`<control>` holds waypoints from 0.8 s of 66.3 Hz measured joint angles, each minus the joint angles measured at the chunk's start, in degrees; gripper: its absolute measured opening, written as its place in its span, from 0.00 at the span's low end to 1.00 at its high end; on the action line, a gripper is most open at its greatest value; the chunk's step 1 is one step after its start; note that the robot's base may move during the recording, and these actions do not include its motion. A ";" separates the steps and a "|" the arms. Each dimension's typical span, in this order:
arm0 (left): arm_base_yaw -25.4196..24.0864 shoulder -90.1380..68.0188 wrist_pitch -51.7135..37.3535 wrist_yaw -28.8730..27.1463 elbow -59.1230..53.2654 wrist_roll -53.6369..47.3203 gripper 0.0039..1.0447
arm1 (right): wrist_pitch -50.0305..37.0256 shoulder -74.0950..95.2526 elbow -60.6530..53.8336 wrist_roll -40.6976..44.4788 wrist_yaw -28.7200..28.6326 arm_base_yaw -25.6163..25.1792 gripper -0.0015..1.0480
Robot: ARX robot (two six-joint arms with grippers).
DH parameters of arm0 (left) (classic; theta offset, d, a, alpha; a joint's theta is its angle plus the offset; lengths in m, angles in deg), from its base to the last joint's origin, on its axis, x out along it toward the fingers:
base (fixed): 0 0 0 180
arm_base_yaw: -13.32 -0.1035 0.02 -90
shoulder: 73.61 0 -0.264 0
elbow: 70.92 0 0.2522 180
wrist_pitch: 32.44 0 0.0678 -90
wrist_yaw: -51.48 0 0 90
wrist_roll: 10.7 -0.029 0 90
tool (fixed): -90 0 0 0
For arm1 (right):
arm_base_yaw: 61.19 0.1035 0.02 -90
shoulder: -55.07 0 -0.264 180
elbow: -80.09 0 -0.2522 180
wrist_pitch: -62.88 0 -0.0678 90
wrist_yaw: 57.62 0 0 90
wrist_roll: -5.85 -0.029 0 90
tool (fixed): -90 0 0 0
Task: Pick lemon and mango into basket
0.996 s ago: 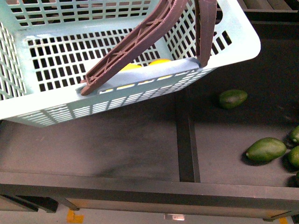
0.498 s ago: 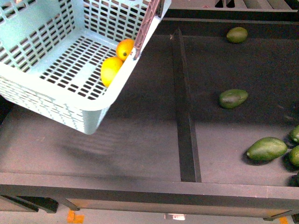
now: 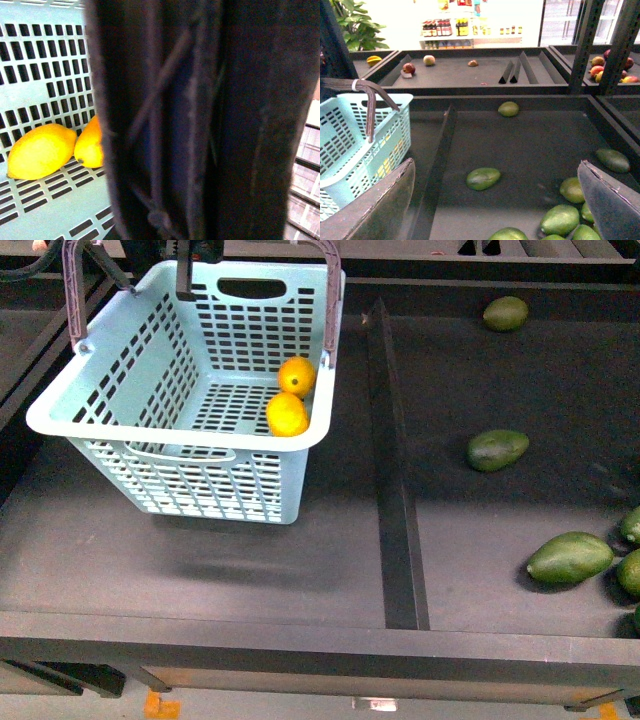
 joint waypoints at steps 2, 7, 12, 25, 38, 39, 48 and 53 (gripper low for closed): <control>-0.28 -0.26 0.00 -0.07 0.11 0.09 0.14 | 0.00 0.02 0.00 0.00 0.00 0.00 0.92; -0.81 -0.42 0.26 -0.20 0.11 0.72 0.21 | 0.00 0.02 0.00 0.00 0.00 0.00 0.92; -0.90 0.55 0.15 -1.49 -0.90 0.72 0.35 | 0.00 0.02 0.00 0.00 0.00 0.00 0.92; -0.98 9.07 1.25 -5.38 -11.52 -0.83 0.69 | 0.00 0.02 0.00 0.00 0.00 0.00 0.92; -1.90 27.52 -33.79 -1.79 -43.21 -32.87 0.73 | 0.00 0.00 0.00 0.00 0.00 0.00 0.92; -1.95 28.35 -37.11 -1.57 -45.27 -34.42 0.71 | 0.00 0.00 0.00 0.00 0.00 0.00 0.92; -4.17 38.97 -76.26 0.76 -72.22 -75.67 0.44 | 0.00 0.02 0.00 0.00 0.02 0.00 0.92; -5.81 44.87 -83.49 1.62 -83.01 -86.82 0.27 | 0.00 0.02 0.00 0.00 0.00 0.02 0.92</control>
